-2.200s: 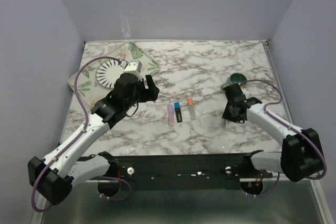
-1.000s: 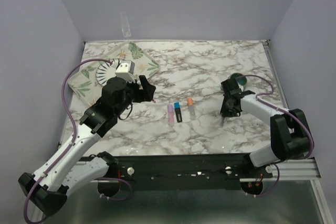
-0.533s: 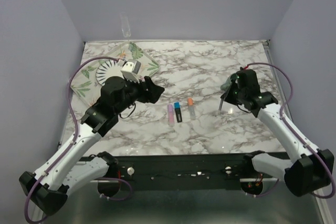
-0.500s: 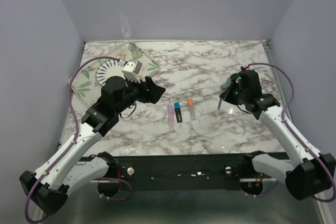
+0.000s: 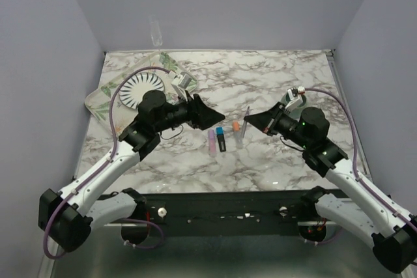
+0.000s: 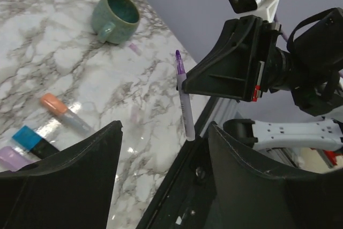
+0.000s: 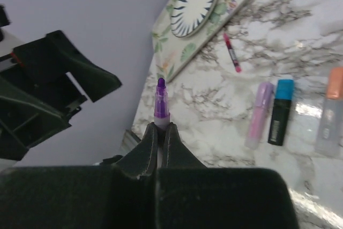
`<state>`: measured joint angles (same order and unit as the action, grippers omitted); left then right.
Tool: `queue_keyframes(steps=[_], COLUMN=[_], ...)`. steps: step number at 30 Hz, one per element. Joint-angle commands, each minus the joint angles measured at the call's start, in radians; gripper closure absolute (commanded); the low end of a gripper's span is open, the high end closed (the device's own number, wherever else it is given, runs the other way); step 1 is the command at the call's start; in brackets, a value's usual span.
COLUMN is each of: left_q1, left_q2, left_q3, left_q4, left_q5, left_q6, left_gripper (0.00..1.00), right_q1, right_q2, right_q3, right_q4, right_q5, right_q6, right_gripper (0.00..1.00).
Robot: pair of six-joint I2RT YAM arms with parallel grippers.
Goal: Insert the pens into the pen caps
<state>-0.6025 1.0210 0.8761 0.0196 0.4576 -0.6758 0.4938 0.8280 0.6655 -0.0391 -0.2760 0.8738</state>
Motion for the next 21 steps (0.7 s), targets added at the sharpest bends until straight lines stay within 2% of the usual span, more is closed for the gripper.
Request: queue_keyframes(steps=[1,3,16,19,21], left_q1=[-0.002,-0.011,-0.088,-0.103,-0.109], left_q2=[0.073,0.102,0.194,0.215,0.225], left_q3=[-0.058,-0.063,-0.057,-0.058,-0.062], left_q4=[0.330,0.411,0.493,0.517,0.542], left_q5=[0.239,0.283,0.328,0.337,0.339], left_q6=[-0.258,-0.290,-0.344,-0.361,-0.369], left_gripper=[0.28,0.30,0.39,0.42,0.47], right_q1=[0.080,0.110,0.149,0.149,0.153], right_q2=[-0.020,-0.015,-0.052,-0.049,-0.044], right_q3=[-0.026,-0.027,-0.052,-0.047,-0.047], right_q4=[0.246,0.261,0.278,0.278,0.280], right_q5=[0.015,0.041,0.121,0.118,0.120], right_q6=[0.102,0.109,0.114,0.113,0.114], right_gripper=[0.99,0.99,0.99,0.99,0.99])
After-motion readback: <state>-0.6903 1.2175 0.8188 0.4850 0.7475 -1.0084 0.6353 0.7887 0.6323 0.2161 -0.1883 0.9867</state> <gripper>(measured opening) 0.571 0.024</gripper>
